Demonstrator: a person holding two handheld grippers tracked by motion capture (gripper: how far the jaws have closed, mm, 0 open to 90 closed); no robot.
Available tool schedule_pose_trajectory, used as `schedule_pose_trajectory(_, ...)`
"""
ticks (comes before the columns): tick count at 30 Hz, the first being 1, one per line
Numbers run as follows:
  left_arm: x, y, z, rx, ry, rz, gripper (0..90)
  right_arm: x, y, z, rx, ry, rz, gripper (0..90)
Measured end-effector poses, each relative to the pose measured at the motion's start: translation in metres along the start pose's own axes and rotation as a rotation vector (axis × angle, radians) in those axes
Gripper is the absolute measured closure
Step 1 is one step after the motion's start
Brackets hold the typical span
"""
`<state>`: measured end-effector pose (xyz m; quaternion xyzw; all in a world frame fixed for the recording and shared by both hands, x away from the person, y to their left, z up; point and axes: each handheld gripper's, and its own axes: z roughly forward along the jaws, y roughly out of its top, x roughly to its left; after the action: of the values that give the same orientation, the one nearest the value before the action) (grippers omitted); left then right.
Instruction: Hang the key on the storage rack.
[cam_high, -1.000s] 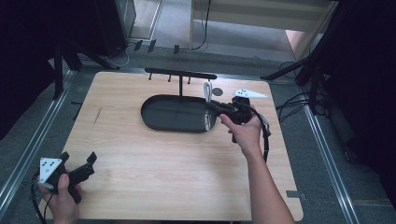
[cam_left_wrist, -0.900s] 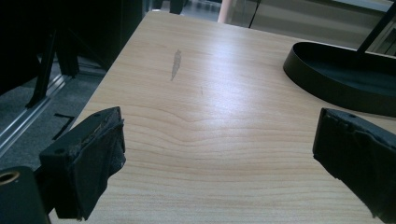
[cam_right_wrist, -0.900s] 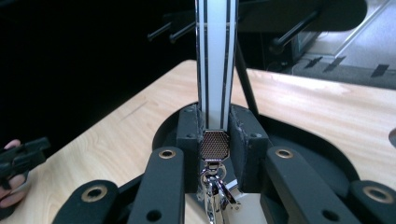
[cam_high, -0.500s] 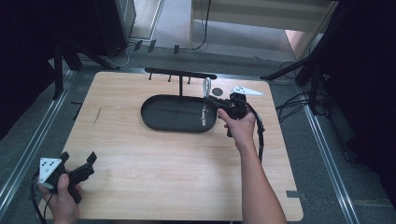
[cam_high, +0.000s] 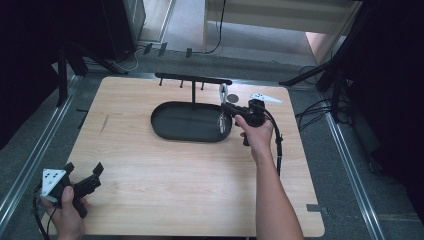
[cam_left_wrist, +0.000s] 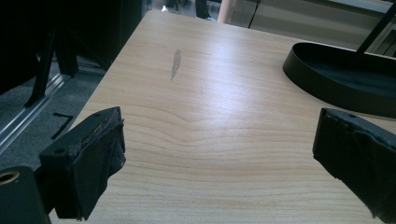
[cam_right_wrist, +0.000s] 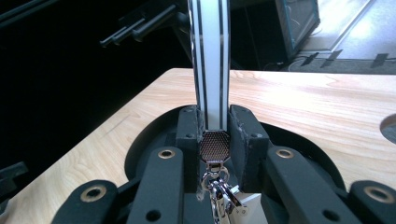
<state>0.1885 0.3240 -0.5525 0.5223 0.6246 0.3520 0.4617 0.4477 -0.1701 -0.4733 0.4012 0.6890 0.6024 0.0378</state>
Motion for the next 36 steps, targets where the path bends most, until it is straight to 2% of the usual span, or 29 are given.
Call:
schedule_pose_trajectory(6, 0.000, 0.000, 0.000, 0.001, 0.000, 0.000, 2.3, -0.004, -0.004, -0.005, -0.009, -0.062, -0.010, 72.7)
schedule_pose_trajectory(9, 0.000, 0.000, 0.000, 0.000, -0.001, 0.002, 2.3, -0.004, -0.005, -0.011, 0.010, -0.095, -0.039, 72.5)
schedule_pose_trajectory(12, 0.000, 0.000, 0.000, 0.001, -0.001, 0.002, 2.3, -0.002, -0.005, -0.018, 0.007, -0.107, -0.059, 71.5)
schedule_pose_trajectory(20, -0.001, 0.000, 0.000, 0.000, 0.001, 0.004, 2.3, 0.011, -0.008, -0.044, 0.069, -0.229, -0.206, 69.0)
schedule_pose_trajectory(30, -0.001, 0.000, 0.000, -0.002, 0.003, 0.006, 2.4, 0.018, -0.024, -0.083, 0.086, -0.320, -0.289, 65.5)
schedule_pose_trajectory(33, -0.001, 0.000, 0.000, -0.002, 0.003, 0.007, 2.3, 0.020, -0.030, -0.095, 0.072, -0.351, -0.314, 63.3)
schedule_pose_trajectory(36, -0.001, 0.000, 0.000, -0.003, 0.004, 0.006, 2.3, 0.021, -0.036, -0.106, 0.050, -0.402, -0.332, 57.1)
